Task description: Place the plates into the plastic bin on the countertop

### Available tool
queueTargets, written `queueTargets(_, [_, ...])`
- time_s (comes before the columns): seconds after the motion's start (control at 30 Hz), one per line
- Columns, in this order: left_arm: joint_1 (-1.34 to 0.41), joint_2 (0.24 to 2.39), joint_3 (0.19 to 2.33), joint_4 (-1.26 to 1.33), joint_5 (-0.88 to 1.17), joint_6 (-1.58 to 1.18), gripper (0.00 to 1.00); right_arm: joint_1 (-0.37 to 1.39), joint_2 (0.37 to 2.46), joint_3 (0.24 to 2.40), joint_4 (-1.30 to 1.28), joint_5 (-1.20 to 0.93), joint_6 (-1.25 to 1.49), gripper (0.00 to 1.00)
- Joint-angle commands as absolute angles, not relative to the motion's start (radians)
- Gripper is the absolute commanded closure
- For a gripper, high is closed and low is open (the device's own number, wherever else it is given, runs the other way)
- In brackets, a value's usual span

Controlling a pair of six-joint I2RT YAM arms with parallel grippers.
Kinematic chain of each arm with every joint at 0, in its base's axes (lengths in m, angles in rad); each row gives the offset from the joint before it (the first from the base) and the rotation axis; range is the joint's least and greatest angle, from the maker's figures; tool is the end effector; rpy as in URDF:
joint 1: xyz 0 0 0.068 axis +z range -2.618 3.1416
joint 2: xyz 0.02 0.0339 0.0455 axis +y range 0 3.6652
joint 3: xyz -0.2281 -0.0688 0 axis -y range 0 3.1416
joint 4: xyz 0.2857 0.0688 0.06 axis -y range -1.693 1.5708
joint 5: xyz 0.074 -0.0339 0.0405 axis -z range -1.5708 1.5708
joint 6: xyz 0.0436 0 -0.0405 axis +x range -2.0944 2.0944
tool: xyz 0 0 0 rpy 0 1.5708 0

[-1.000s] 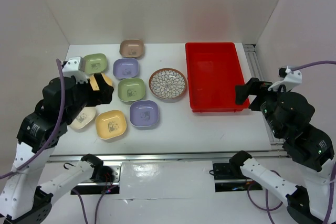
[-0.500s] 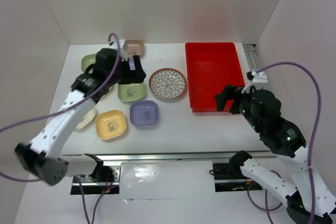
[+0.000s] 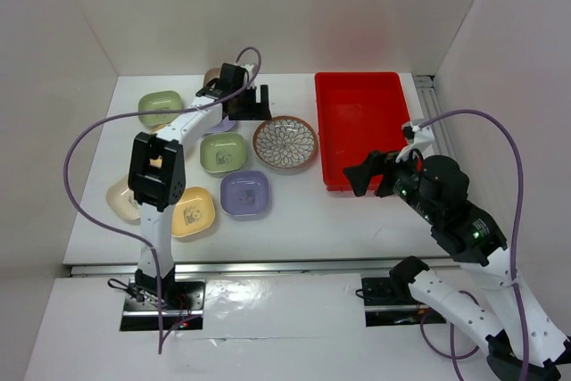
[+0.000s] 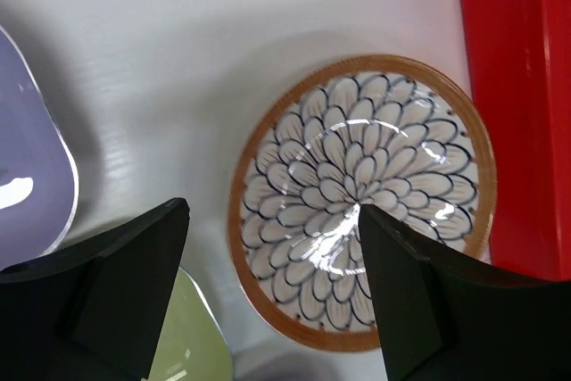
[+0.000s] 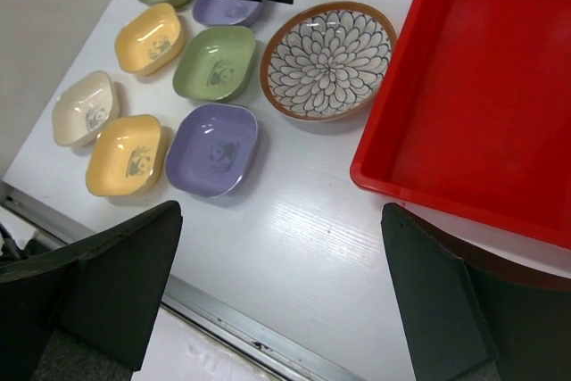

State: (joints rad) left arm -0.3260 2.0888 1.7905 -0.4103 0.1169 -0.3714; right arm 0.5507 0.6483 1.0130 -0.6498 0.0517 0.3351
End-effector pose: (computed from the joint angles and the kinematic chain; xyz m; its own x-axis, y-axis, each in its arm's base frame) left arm 0.4841 -0.1690 0.2087 -0.7203 -0.1370 -0.6800 0.1508 0.9259 -0.3463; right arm 0.1686 0.1009 0.3761 -0.3843 0.1494 -0.9110 -0.3748 0.8766 0.3019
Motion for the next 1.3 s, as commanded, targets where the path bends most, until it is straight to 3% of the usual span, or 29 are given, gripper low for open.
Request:
queueTargets(0.0, [-0.276, 2.143, 1.855, -0.338, 0.215, -0.333, 0.11, 0.537, 0.632, 1.017, -0.580, 0.015, 0.330, 0.00])
queueTargets(0.13, [-0.256, 2.258, 1.925, -0.353, 0.276, -0.344, 0.19, 0.537, 0.632, 1.017, -0.555, 0.006, 0.330, 0.00])
queueTargets(0.47, [-0.265, 2.301, 1.810, -0.272, 0.374, -0.344, 0.31, 0.537, 0.672, 1.006, -0.515, -0.012, 0.339, 0.00])
queueTargets(0.7, [-0.265, 2.373, 1.848, -0.277, 0.374, -0.353, 0.60, 0.537, 0.683, 0.997, -0.497, -0.021, 0.348, 0.00])
queueTargets(0.73, [-0.265, 2.385, 1.862, -0.278, 0.374, -0.353, 0.77, 0.537, 0.683, 0.997, -0.497, -0.021, 0.348, 0.00])
queueTargets(0.8, [-0.265, 2.404, 1.897, -0.302, 0.374, -0.366, 0.82, 0.537, 0.683, 0.997, -0.497, -0.012, 0.348, 0.00])
queueTargets(0.83, [-0.265, 2.417, 1.907, -0.302, 0.374, -0.367, 0.92, 0.537, 0.683, 0.997, -0.506, -0.012, 0.348, 0.00])
queueTargets(0.9, [-0.265, 2.418, 1.940, -0.324, 0.362, -0.376, 0.98, 0.537, 0.683, 0.997, -0.506, -0.012, 0.348, 0.00])
queueTargets(1.27, [-0.224, 2.330, 2.028, -0.475, 0.244, -0.368, 1.00, 0.537, 0.706, 0.968, -0.477, -0.012, 0.339, 0.00])
